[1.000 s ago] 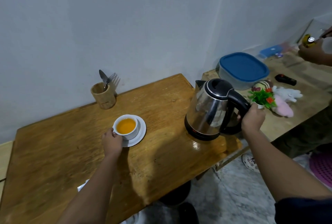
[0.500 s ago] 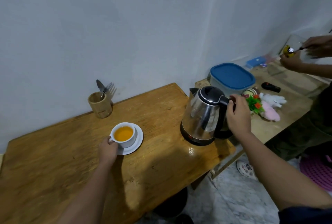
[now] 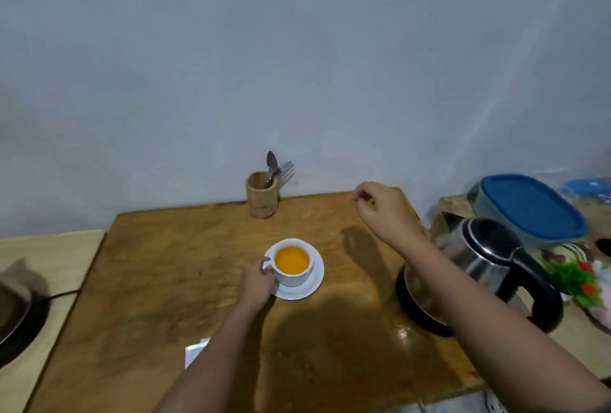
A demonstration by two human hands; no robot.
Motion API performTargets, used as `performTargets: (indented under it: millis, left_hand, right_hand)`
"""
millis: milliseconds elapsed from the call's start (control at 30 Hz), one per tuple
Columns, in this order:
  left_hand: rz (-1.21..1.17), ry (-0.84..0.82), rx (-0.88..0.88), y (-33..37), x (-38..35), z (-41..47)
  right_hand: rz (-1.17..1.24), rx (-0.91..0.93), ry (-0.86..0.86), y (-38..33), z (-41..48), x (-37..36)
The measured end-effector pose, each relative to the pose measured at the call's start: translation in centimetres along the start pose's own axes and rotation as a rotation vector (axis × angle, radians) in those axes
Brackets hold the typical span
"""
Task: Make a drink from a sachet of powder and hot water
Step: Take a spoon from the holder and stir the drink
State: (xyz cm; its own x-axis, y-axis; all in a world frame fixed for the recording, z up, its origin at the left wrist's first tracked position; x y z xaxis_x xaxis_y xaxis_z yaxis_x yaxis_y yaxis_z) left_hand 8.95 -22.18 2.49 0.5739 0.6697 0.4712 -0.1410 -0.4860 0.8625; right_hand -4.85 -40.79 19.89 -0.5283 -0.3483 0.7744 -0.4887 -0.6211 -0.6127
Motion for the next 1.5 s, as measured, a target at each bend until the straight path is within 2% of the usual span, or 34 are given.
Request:
performTargets:
  millis: [133,267,367,567,833,1000,1300,1500]
  left_hand:
    - [-0.009,-0.037,-0.044,-0.7,0.2,0.5]
    - [0.001,-0.07,-0.104,-1.0,0.3,0.7]
    - [-0.016,-0.073,-0.122,-1.5,0.2,1.0]
    - [-0.007,-0.086,-0.093,-2.1,0.1,1.2]
    - [-0.025,-0.08,-0.082,-1.4,0.4,0.8]
    - [-0.02,-0.074,-0.074,-1.4,0.3,0.7]
    - [-0.033,-0.057,-0.094,-1.7,0.0,0.7]
    - [-0.054,-0.062,-0.1,-1.7,-0.2,0.8]
  right_hand:
    - [0.114,-0.126,-0.224,-1.4,4.3,-8.0]
    - [0.29,-0.266,-0.281,-2.2,8.0,-13.7]
    - [0.359,-0.303,-0.254,-2.9,10.8,-16.6]
    - [0.336,-0.395,-0.189,-2.9,14.6,-20.5]
    - [0.092,-0.433,0.042,-3.4,15.7,-22.2]
    - [0.013,-0.399,0.094,-3.7,15.7,-22.8]
    - [0.136,-0.402,0.104,-3.9,15.5,-23.0]
    - [0.229,-0.307,0.088,-3.9,14.2,-22.3]
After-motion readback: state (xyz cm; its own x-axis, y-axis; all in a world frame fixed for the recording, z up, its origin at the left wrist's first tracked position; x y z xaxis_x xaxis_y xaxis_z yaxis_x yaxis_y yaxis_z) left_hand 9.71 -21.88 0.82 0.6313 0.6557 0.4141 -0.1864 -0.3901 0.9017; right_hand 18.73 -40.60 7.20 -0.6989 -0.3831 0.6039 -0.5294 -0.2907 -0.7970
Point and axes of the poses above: each hand's wrist, its own z-axis towards the middle knuckle, its own x-axis out of the back of the hand, y = z × x, the point moved 4 cm from there along z, towards the middle knuckle, and after that the axes turned 6 degrees about -x, right-handed, at the moved point
